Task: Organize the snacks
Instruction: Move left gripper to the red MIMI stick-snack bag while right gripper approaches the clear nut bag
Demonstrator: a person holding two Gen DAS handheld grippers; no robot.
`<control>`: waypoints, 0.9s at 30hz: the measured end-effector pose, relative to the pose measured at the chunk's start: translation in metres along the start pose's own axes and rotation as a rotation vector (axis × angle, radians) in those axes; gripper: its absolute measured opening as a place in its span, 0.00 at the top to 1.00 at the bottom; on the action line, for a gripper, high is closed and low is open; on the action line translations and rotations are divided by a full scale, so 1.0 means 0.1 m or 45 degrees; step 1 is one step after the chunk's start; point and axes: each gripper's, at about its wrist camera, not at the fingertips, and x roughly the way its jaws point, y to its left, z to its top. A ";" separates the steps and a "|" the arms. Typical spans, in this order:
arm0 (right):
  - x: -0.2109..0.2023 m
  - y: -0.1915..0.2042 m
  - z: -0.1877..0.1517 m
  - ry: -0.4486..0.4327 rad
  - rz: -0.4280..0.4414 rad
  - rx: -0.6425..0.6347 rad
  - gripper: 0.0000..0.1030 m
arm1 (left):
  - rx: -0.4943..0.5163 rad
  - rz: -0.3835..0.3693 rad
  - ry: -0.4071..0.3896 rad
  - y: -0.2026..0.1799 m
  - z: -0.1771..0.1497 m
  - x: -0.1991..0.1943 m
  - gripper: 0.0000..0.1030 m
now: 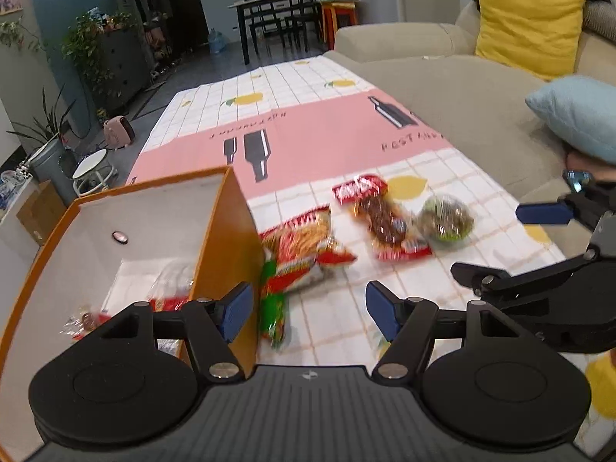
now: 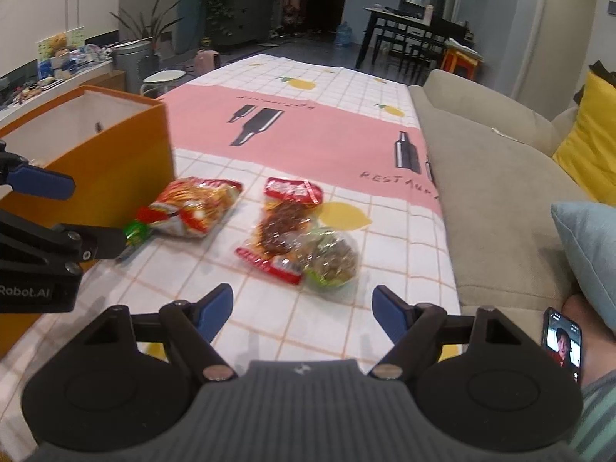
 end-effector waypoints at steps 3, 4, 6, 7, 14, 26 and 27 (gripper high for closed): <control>0.12 -0.06 0.04 -0.008 -0.013 0.023 0.26 | -0.064 -0.006 -0.014 0.03 0.07 0.10 0.22; 0.16 -0.07 0.04 -0.007 -0.017 0.025 0.26 | -0.093 -0.008 -0.012 0.04 0.09 0.13 0.21; 0.24 -0.10 0.05 -0.001 -0.021 0.035 0.28 | -0.161 -0.011 0.006 0.07 0.13 0.21 0.20; 0.28 -0.11 0.05 0.007 -0.023 0.042 0.28 | -0.191 -0.017 0.014 0.08 0.14 0.24 0.20; 0.50 -0.17 0.10 0.010 0.006 0.092 0.28 | -0.172 0.068 0.013 -0.06 0.29 0.45 0.15; 0.75 -0.29 0.15 0.046 0.030 0.159 0.33 | -0.103 0.163 0.226 -0.20 0.42 0.97 0.21; 0.75 -0.27 0.15 0.047 0.031 0.153 0.36 | -0.095 0.172 0.237 -0.22 0.41 0.99 0.21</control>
